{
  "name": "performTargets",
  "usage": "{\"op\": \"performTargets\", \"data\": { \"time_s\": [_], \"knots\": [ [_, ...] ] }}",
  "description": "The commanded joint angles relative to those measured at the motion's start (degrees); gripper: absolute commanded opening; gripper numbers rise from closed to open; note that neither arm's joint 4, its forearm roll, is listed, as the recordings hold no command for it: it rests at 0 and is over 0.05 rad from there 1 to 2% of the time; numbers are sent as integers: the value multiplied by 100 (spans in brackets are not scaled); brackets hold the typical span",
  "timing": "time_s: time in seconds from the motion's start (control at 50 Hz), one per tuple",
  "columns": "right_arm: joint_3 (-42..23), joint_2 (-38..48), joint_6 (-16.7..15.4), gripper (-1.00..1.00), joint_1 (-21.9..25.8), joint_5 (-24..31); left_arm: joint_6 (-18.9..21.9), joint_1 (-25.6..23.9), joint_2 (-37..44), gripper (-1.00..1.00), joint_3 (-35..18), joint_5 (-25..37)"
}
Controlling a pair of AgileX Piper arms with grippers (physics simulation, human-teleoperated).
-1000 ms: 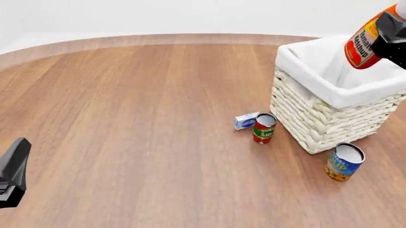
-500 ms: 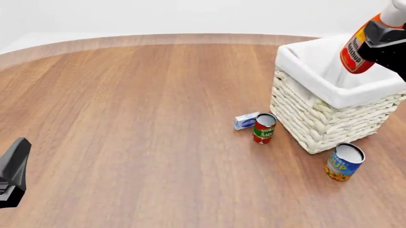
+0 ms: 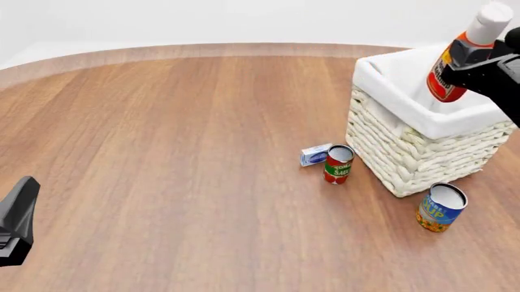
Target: Pick up the ketchup, and put it in the basket.
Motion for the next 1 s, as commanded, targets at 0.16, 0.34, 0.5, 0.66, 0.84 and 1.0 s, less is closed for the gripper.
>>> {"op": "performTargets", "data": {
  "time_s": [0.16,0.34,0.5,0.66,0.84,1.0],
  "knots": [
    [-149,183,-42,-100,35,100,0,0,0,100,0,0],
    [-198,230,-110,-100,46,165,0,0,0,100,0,0],
    [-243,295,-157,-100,66,222,0,0,0,100,0,0],
    [-311,363,-191,-100,97,282,0,0,0,100,0,0],
    [-363,417,-239,-100,110,347,0,0,0,100,0,0],
    [-394,427,-262,-100,102,410,0,0,0,100,0,0]
  ]
}}
